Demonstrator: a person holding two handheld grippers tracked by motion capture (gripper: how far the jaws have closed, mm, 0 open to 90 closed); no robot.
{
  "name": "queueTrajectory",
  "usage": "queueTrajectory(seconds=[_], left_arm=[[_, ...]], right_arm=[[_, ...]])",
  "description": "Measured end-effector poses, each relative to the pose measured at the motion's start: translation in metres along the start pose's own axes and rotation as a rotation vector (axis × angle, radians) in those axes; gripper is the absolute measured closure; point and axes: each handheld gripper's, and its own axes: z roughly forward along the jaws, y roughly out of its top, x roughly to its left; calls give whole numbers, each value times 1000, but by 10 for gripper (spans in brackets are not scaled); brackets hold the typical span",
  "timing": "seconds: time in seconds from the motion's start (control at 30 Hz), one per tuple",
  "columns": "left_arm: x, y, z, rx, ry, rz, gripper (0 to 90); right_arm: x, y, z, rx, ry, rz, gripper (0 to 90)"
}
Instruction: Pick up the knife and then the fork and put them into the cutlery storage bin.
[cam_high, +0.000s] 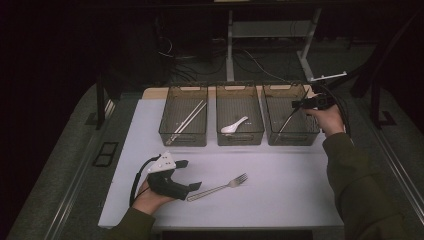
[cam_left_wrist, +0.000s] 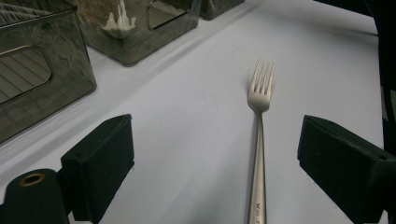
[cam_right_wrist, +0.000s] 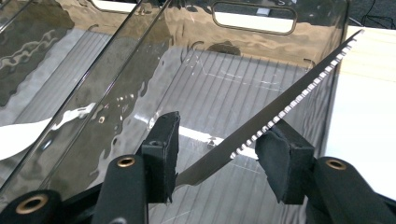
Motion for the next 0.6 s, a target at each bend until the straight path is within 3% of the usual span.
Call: queueTrajectory(seconds=[0.27, 0.4, 0.5, 0.6], left_arm=[[0, 0, 1, 4, -5, 3, 99], [0, -1, 1, 5, -8, 1, 99], [0, -1, 1, 10, -9, 0, 99], [0, -1, 2, 6, -7, -1, 99]], right_arm=[[6, -1, 21, 52, -9, -12, 474], [9, -5, 28, 137, -31, -22, 455], [7, -7, 26, 173, -12, -14, 461], [7, -9, 21, 200, 37, -22, 472]])
